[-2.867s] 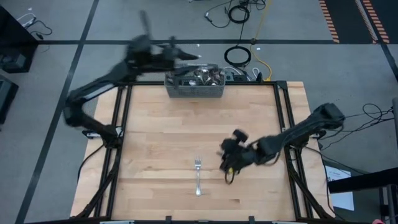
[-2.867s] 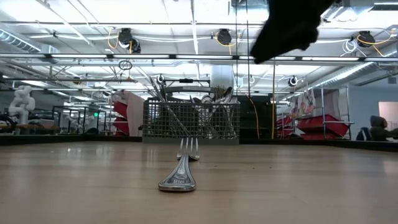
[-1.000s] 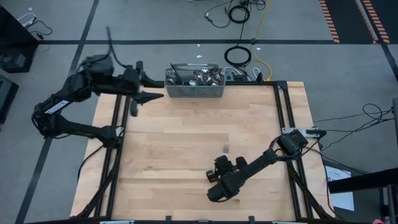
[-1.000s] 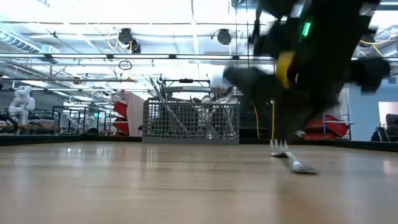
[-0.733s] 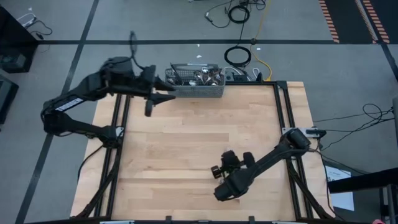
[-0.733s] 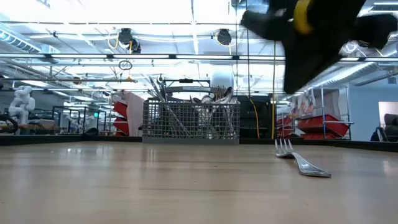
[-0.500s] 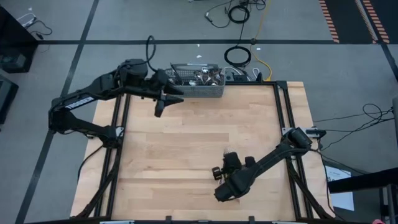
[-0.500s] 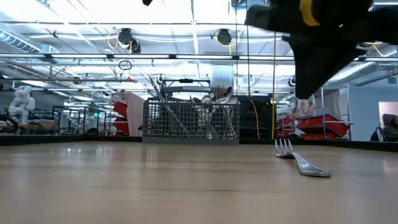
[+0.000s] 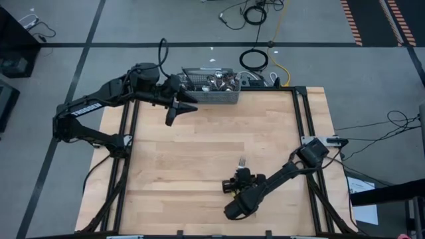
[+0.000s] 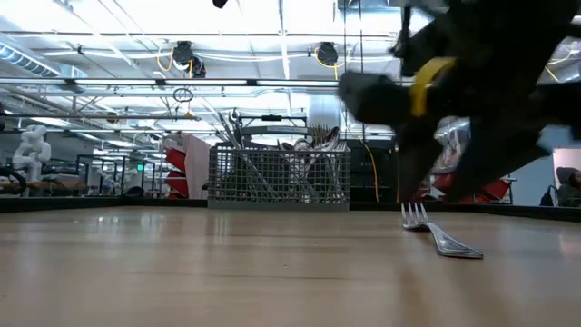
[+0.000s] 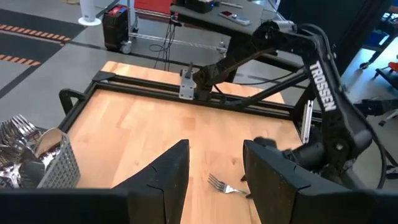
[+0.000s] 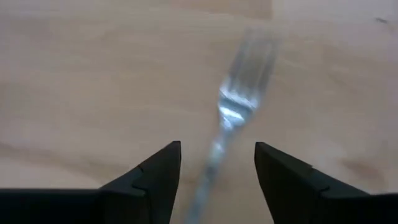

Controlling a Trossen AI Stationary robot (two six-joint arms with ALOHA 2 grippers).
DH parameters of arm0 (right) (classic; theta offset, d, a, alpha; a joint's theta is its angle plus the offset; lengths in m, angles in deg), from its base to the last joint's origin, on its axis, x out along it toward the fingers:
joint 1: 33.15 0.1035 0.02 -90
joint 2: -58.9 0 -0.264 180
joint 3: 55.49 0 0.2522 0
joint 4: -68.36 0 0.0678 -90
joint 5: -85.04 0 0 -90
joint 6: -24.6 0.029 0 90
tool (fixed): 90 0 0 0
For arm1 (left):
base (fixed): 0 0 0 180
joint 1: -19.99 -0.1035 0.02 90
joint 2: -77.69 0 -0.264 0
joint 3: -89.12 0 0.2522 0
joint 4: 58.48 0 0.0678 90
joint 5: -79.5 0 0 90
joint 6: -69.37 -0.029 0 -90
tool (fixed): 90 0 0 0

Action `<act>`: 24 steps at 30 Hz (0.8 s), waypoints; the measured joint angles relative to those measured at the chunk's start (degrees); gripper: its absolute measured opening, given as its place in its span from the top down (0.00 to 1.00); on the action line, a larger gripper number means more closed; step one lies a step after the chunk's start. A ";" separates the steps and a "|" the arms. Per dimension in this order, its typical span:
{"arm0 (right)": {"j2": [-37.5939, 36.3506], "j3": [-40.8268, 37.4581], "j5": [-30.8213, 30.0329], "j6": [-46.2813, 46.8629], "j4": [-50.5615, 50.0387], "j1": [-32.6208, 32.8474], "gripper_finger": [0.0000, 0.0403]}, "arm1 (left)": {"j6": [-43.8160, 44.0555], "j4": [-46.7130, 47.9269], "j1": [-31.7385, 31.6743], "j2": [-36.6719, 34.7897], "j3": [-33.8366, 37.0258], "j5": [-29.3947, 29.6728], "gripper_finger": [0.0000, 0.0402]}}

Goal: Sort silverware
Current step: Put the silver fork into the utensil holder

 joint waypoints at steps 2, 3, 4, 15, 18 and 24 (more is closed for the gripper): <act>1.26 0.00 -1.51 -0.04 2.03 -0.72 0.50 | -0.02 -0.01 -0.02 0.00 0.00 0.02 0.60; 1.89 0.02 -0.85 -0.06 2.59 -1.12 0.51 | -0.02 -0.01 -0.02 0.00 0.00 0.04 0.60; 2.71 0.02 0.24 -0.14 2.90 -1.49 0.51 | -0.02 0.02 -0.02 0.00 0.00 0.19 0.60; 7.09 0.31 1.18 -1.92 7.77 -1.43 0.83 | 0.00 0.12 -0.02 0.00 -0.02 0.78 0.60; 7.06 0.38 1.78 -3.88 7.58 -1.68 0.96 | 0.02 0.11 -0.02 0.00 -0.02 0.81 0.60; 5.91 1.97 0.32 -6.09 6.33 -1.62 0.99 | -0.02 0.04 -0.02 0.00 -0.02 0.99 0.60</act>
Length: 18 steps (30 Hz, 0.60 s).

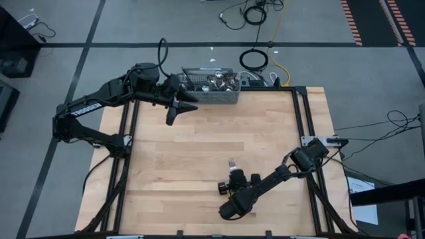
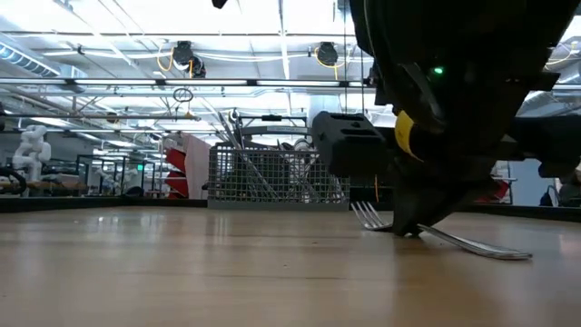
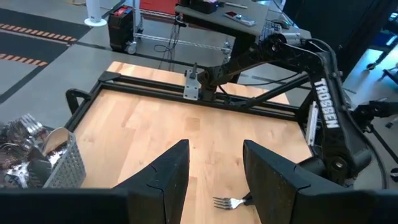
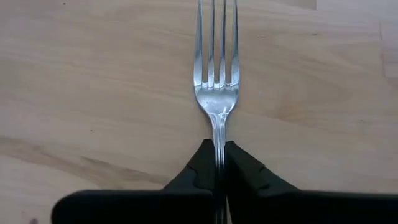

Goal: Sort silverware
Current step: Put the silver fork into the utensil holder

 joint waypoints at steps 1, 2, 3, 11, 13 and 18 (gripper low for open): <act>-0.12 0.68 -0.62 -0.22 -1.48 -0.01 0.99 | -0.01 -0.04 -0.01 0.00 0.00 0.39 0.60; -0.47 1.39 -1.07 -0.47 -3.53 -0.01 0.99 | -0.01 -0.05 -0.03 0.00 0.00 0.60 0.60; -1.11 2.00 -1.96 -0.44 -5.42 -0.01 0.99 | -0.02 -0.11 -0.04 0.00 0.00 0.90 0.60; -9.58 2.84 -21.50 -4.60 -12.93 -2.19 1.00 | -1.77 -0.41 -0.04 0.00 0.00 2.15 0.60; -11.90 2.84 -26.48 -7.06 -13.91 -3.37 1.00 | -1.97 -0.44 -0.08 0.00 0.00 3.40 0.60; -16.56 2.04 -36.23 -13.74 -14.22 -9.16 1.00 | -1.69 -0.44 -1.27 0.00 0.00 3.93 0.60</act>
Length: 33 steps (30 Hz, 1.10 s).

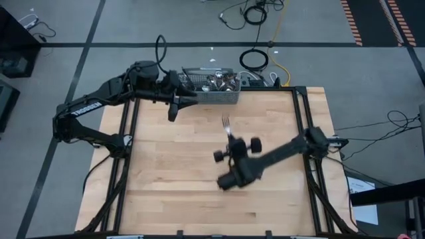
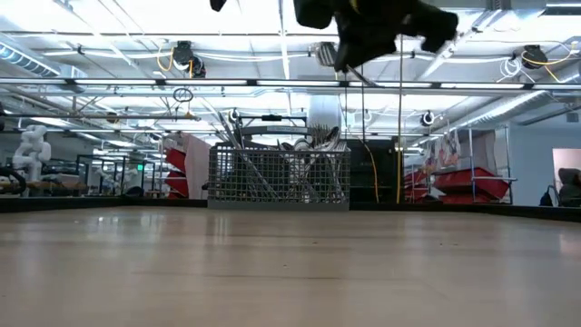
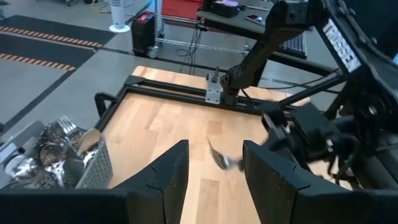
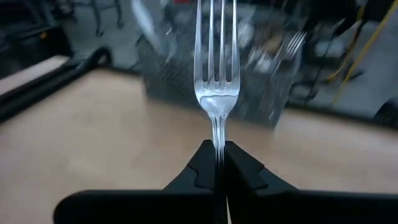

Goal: Sort silverware
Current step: Put the silver fork into the utensil holder

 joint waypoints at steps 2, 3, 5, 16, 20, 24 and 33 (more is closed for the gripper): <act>-1.90 -0.03 -2.02 -3.70 -0.05 -3.04 1.00 | 0.02 0.03 -0.64 -0.19 0.00 0.01 0.60; -2.90 -0.03 -2.29 -6.03 -0.14 -4.59 1.00 | 0.02 0.02 -0.97 -0.33 0.00 0.00 0.60; -4.70 -0.03 -2.49 -11.60 0.38 -8.05 1.00 | 0.03 -0.16 -1.52 -0.73 -0.03 -0.05 0.60; -13.67 -0.08 1.37 -48.54 18.07 -27.65 1.00 | 0.05 -0.14 -2.64 -3.70 -0.04 -0.07 0.60; -17.21 0.01 19.55 -78.40 41.13 -32.35 1.00 | 0.05 -0.09 -2.62 -4.57 -0.04 -0.20 0.60; -17.64 0.01 36.26 -99.61 61.14 -35.09 1.00 | 0.05 -0.04 -2.62 -5.40 -0.04 -0.20 0.60; -18.84 -12.16 47.06 -104.02 82.03 -43.19 1.00 | -0.26 0.17 -2.62 -8.17 -0.04 -0.23 0.60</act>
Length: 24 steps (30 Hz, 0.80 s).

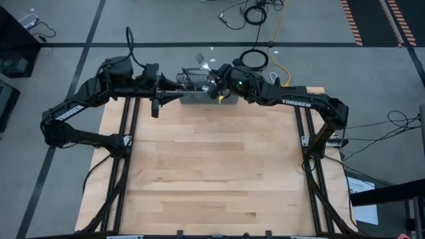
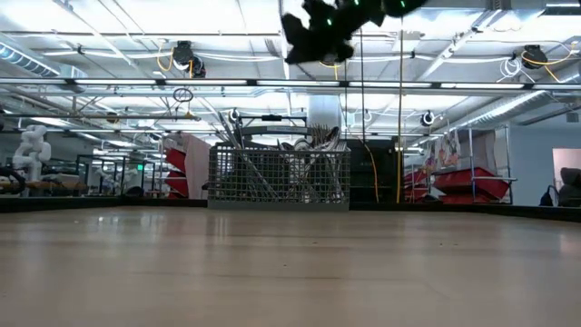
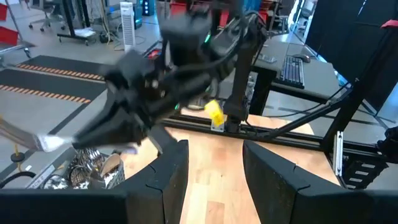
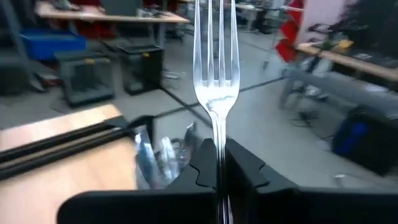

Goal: Sort silverware
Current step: Put the silver fork into the utensil holder

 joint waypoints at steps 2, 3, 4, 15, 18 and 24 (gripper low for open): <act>-1.05 -5.78 2.15 2.07 6.62 -1.68 1.00 | -0.12 0.00 0.01 -0.40 0.00 0.17 0.60; -1.73 -9.01 2.09 2.37 10.53 -2.43 1.00 | -0.50 -0.02 0.00 -0.58 0.00 0.24 0.60; -2.60 -12.29 1.76 2.34 14.50 -3.09 1.00 | -1.18 -0.02 0.02 -0.71 0.00 0.25 0.60; -8.09 -45.83 18.29 17.15 66.67 -16.03 1.00 | -4.75 -0.10 -0.02 -0.75 0.00 3.94 0.60; -7.64 -47.98 22.80 17.46 67.31 -17.90 1.00 | -4.71 -0.09 -0.15 -0.75 0.00 6.15 0.60; -4.92 -47.98 27.42 16.59 73.03 -20.65 1.00 | -5.62 -0.09 -0.15 -0.75 0.00 7.87 0.60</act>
